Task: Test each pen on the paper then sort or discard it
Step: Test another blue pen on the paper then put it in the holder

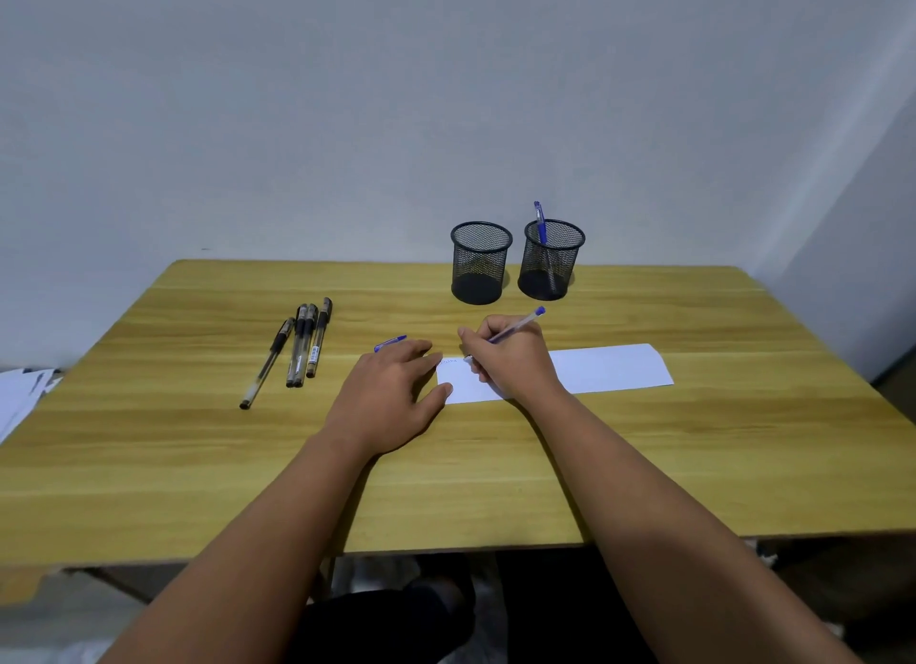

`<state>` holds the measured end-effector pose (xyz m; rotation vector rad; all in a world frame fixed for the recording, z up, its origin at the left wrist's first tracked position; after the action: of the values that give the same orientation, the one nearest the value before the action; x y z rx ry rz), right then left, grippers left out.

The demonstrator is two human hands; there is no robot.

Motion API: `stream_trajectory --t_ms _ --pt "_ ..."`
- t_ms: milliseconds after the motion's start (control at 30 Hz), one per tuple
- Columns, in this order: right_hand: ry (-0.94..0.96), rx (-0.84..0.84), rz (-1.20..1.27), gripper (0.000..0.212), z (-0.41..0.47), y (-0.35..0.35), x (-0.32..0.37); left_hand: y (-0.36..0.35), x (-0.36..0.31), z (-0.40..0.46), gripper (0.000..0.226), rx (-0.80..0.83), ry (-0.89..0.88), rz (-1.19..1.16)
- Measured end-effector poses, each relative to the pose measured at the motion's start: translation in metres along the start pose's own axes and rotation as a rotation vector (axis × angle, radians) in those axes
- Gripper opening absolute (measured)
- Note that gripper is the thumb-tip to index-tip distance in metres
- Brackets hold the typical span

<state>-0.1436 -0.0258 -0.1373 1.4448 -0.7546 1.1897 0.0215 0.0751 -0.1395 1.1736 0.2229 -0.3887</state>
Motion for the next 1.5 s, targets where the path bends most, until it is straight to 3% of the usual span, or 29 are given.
stream_trajectory --t_ms 200,967,1500 --pt "0.065 -0.008 -0.145 0.038 -0.0021 -0.0015 0.0033 0.0004 0.0002 -0.0006 0.056 0.015 -0.002 0.014" --pt "0.051 -0.118 -0.076 0.043 -0.0017 0.0065 0.0012 -0.0014 0.0005 -0.0001 0.057 0.021 0.0 0.023" --pt "0.089 -0.127 -0.28 0.041 -0.0011 0.0035 0.0021 -0.0011 0.0004 -0.0007 0.056 0.019 -0.003 0.023"
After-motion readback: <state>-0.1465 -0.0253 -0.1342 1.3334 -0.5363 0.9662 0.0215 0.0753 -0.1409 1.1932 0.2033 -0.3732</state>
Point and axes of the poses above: each hand's wrist, its own z-axis towards the middle knuckle, its own y-axis out of the back of the hand, x = y × z, the point moved 4 cm from there along z, towards the middle knuckle, and after that the axes turned 4 degrees about -z, right-handed, at the moved point
